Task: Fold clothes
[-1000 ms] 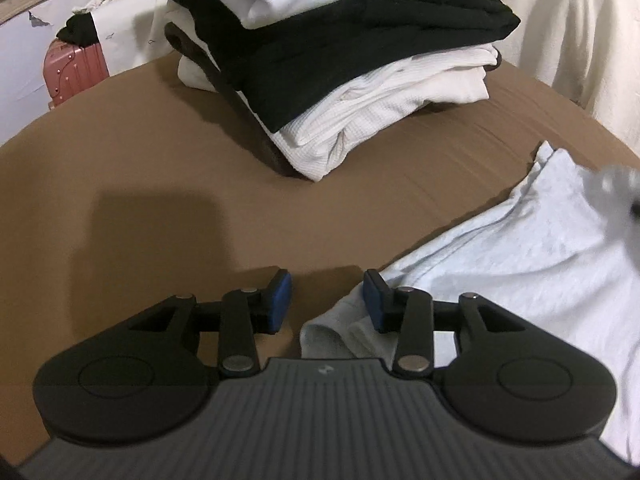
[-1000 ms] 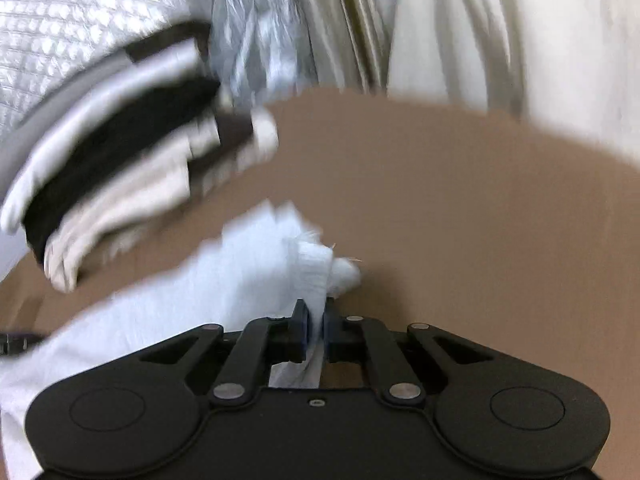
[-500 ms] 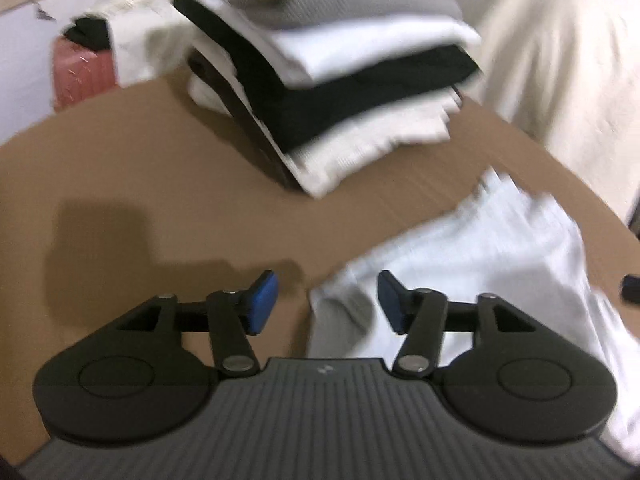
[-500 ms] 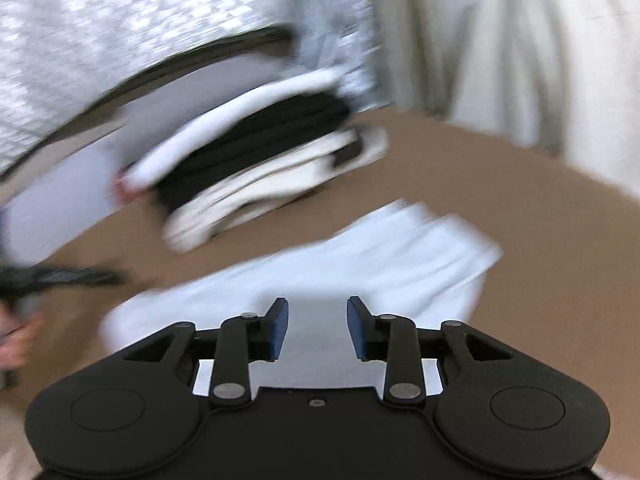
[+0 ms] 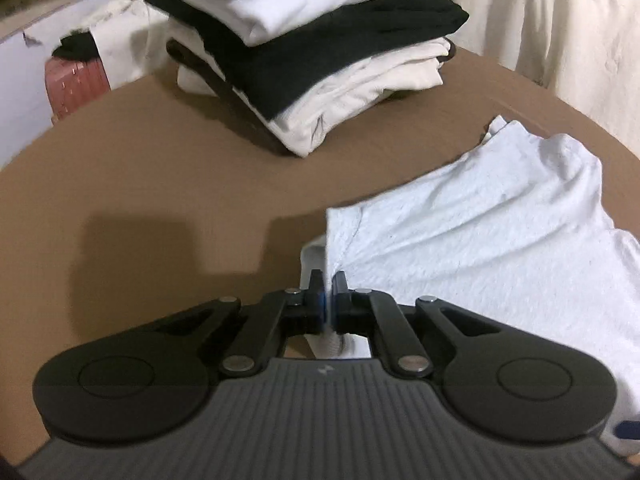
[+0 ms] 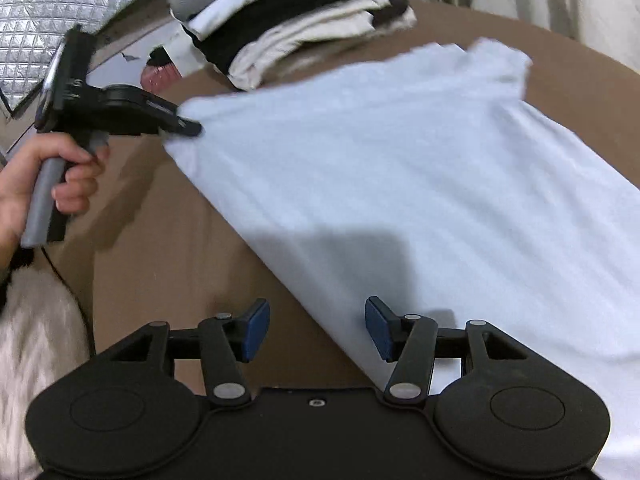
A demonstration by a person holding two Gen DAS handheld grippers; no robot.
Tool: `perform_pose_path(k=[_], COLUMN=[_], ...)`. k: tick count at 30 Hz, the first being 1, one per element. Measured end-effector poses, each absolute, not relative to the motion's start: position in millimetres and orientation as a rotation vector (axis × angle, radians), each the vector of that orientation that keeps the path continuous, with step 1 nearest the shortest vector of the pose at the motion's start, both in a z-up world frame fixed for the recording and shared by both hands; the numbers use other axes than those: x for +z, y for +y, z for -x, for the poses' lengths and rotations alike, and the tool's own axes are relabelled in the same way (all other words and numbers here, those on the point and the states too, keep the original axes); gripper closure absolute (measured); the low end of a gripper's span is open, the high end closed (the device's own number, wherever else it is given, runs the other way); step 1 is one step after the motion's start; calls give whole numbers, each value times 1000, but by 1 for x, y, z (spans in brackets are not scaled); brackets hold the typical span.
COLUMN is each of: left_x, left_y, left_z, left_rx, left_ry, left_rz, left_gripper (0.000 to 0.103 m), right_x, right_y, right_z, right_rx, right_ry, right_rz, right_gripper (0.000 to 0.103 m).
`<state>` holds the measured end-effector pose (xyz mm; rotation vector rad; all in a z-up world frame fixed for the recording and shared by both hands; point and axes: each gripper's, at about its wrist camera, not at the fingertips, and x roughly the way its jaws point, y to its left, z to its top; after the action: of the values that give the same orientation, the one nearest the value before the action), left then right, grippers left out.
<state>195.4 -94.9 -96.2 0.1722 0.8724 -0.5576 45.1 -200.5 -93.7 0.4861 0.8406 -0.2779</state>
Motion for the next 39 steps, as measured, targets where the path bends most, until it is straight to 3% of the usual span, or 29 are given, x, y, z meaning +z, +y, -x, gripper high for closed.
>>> perform_pose_path(k=[3,5,6,7,13,19,24,25,26,27,28,33,36,39], left_x=[-120,-112,-105,-98,-57,-47,-70,-75,-82,-86,-89,-102,-114,-111], left_y=[-105,-110,-111,-111,-127,-186,-232,-239,-247,-253,-256,-248,-234,-226], left_z=[-204,-200,-195,-189,-112,-16,35,39,46,49,53,55,52,45], left_rx=[-498,-429,-371,-353,-533,-860,-974,-963,-948,-942,-942,-906,-885,-897], left_ry=[931,894,852,799,636,679,781,792,804,813,817,808,818,855], left_rz=[-221,-269,-310,-331,-352,-341,-326,-339,-353,-370,-388,-558,-625,-590], left_gripper=[92,67,48,46,51,49,48,48,48,49,49,48,47,47], right_x=[-79,-68,-60,-52,-18,-46,-93,-102,-104,-106,-108,-72,-70,-81], right_y=[-230,-251,-262,-274,-341,-384,-391,-390,-387,-385,-382,-361,-357,-356], right_z=[-4,26,49,70,172,215,209,206,202,199,196,213,230,234], right_rx=[-317,-353,-397,-438,-592,-524,-309,-269,-235,-201,-168,-44,-27,-28], right_ry=[859,864,855,862,1027,1212,1309,1314,1317,1320,1322,1438,1422,1405], right_rz=[-602,-680,-718,-740,-728,-847,-918,-918,-887,-857,-827,-587,-617,-654], right_gripper=[45,45,44,44,38,35,34,37,46,81,91,98,99,88])
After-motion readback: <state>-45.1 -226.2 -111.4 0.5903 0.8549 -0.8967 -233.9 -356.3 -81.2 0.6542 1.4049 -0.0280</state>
